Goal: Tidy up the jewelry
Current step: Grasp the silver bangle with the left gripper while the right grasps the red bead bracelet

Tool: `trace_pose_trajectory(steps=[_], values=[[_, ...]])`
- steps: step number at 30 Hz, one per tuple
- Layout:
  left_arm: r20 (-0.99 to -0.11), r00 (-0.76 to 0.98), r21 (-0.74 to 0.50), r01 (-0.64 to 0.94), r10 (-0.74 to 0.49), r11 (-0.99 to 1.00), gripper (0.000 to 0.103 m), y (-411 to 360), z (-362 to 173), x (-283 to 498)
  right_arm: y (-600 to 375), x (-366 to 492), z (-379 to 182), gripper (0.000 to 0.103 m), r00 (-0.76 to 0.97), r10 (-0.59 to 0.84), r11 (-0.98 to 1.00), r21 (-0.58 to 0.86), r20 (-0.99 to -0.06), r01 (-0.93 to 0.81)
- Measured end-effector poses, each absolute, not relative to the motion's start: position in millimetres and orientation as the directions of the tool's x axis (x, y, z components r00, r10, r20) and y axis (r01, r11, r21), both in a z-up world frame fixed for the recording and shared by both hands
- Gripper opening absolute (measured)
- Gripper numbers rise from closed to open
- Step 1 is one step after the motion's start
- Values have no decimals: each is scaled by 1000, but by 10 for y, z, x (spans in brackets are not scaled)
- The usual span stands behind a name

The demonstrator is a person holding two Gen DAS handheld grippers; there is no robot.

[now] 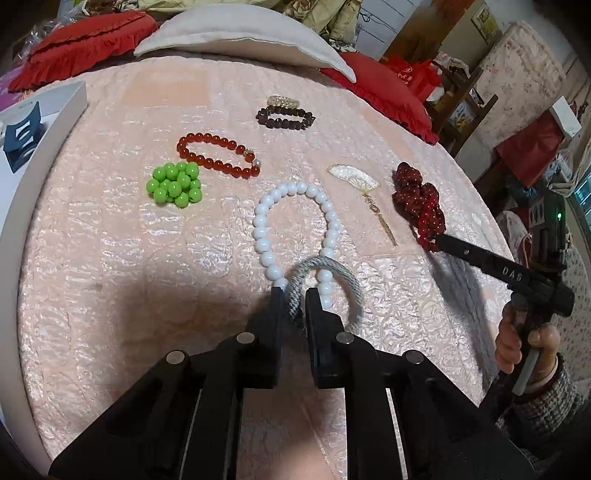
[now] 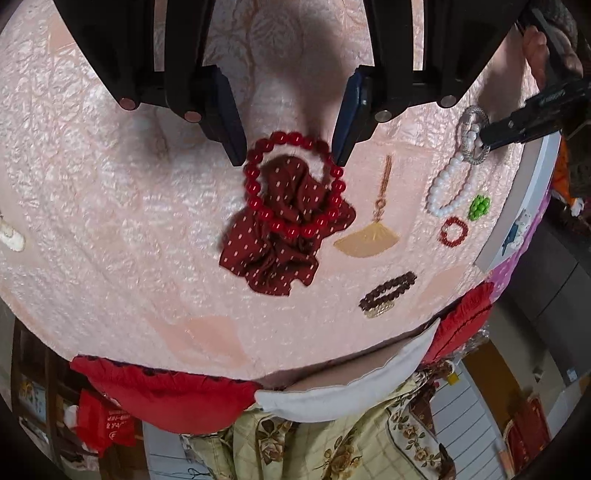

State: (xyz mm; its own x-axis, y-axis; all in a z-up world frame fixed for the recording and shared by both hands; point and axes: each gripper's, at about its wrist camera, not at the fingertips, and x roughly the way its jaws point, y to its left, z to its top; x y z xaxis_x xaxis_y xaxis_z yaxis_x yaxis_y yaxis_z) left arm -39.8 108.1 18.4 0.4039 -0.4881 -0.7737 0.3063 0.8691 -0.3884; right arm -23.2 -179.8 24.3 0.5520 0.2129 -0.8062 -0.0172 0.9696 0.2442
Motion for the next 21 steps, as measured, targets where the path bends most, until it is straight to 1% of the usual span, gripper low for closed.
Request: trace_pose_trajectory(steps=[3,7,9,13,18,21], values=[[-775,400,-384,317,-489,867,11,1068,187,-411,-1773,-259,188,37,546,209,972,236,-811,-21],[-779,403,-365,333,-481,870,11,1013,180,-437,-1784,-284,185,30,561,186,976,219,-806,-9],[-783,401,-356,340,-476,871,11,995,181,-443,-1791,-295,189,29,560,178,978,210,-810,-6],[-791,419,-312,351,-446,883,6,997,263,-481,-1841,-346,201,28,560,102,990,140,-822,26],[-792,441,-303,318,-423,898,6,1182,323,-491,-1946,-270,237,28,566,123,983,178,-815,43],[-808,437,-293,284,-395,913,6,1294,258,-469,-1915,-195,232,28,563,113,985,165,-819,41]])
